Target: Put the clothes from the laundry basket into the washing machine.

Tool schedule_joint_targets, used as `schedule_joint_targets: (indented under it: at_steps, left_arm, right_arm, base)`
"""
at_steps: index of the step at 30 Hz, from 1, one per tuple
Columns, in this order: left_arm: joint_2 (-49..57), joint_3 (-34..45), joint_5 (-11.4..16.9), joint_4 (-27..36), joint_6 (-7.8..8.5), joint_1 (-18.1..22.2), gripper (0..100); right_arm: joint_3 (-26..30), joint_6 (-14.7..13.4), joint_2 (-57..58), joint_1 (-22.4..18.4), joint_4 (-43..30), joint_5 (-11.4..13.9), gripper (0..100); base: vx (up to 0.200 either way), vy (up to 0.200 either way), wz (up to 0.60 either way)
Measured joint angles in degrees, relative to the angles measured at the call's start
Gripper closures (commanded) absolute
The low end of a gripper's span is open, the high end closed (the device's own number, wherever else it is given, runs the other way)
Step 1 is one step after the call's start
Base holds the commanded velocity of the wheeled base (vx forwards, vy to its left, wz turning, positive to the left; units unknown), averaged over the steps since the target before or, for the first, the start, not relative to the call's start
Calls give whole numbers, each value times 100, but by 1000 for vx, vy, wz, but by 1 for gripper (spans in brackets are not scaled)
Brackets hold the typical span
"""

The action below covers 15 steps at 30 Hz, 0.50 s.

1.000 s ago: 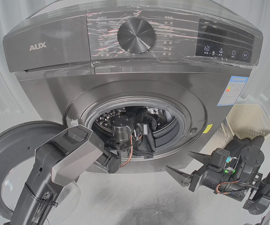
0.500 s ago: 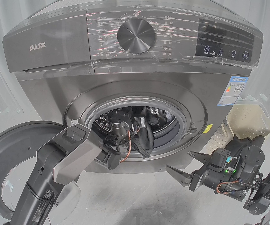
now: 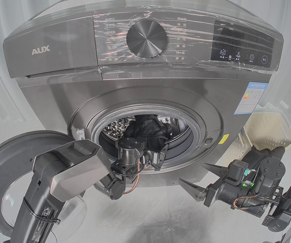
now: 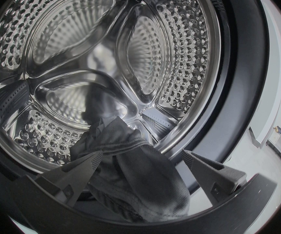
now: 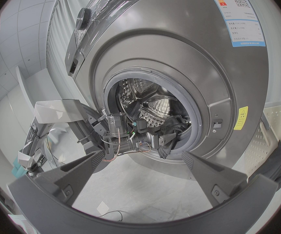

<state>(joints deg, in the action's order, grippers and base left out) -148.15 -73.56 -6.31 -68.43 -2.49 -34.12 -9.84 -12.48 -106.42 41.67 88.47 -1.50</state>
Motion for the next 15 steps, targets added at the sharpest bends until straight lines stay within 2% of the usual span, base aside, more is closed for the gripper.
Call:
schedule_joint_targets:
  at_steps: [7, 8, 15]
  left_arm:
    - [-127, 118, -35, -101, 72, -44, 0]
    - [-166, 116, -38, -128, 99, -46, 100]
    - [-406, 7, -44, -205, 167, -52, 100]
  right_arm:
    - [0, 1, -2, 2, 0, 0, 0]
    - [0, 0, -5, 2, 0, 0, 0]
    - [-5, 0, -9, 0, 2, 2, 0]
  base:
    - [0, 0, 0]
    - [0, 0, 0]
    - [0, 0, 0]
